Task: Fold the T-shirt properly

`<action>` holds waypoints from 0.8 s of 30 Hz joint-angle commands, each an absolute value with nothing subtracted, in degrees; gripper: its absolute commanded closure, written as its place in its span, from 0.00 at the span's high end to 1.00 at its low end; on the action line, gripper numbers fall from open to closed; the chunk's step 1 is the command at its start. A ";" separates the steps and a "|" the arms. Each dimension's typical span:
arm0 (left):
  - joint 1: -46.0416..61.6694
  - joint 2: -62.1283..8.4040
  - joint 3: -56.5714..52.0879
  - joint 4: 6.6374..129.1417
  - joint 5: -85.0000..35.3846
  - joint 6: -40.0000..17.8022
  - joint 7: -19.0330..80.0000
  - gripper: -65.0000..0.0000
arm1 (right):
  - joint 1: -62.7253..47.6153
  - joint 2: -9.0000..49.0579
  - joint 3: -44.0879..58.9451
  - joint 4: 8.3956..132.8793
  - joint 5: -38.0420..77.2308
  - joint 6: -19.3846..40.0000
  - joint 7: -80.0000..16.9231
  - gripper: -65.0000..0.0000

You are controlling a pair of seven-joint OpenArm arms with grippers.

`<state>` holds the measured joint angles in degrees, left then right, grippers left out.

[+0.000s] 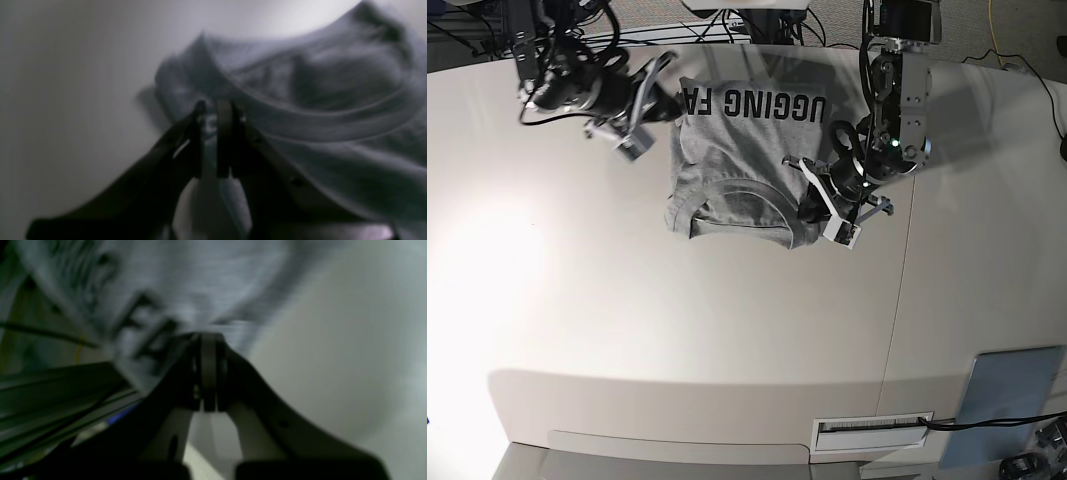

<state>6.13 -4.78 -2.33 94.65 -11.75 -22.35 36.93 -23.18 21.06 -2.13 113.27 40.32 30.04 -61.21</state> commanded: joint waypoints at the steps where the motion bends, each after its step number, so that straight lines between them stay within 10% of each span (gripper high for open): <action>1: 6.37 -4.82 -2.44 97.71 -12.40 -22.44 36.51 0.10 | -23.09 21.76 0.69 114.43 42.85 30.33 -59.90 0.00; 15: 29.82 -4.91 -17.74 116.22 -23.24 -25.36 47.51 0.00 | -39.75 21.21 39.81 114.43 50.59 30.24 -59.94 0.00; 24: 50.83 -4.91 -27.81 116.03 -26.22 -27.05 46.48 0.00 | -55.79 9.15 49.93 113.80 44.53 36.36 -60.99 0.00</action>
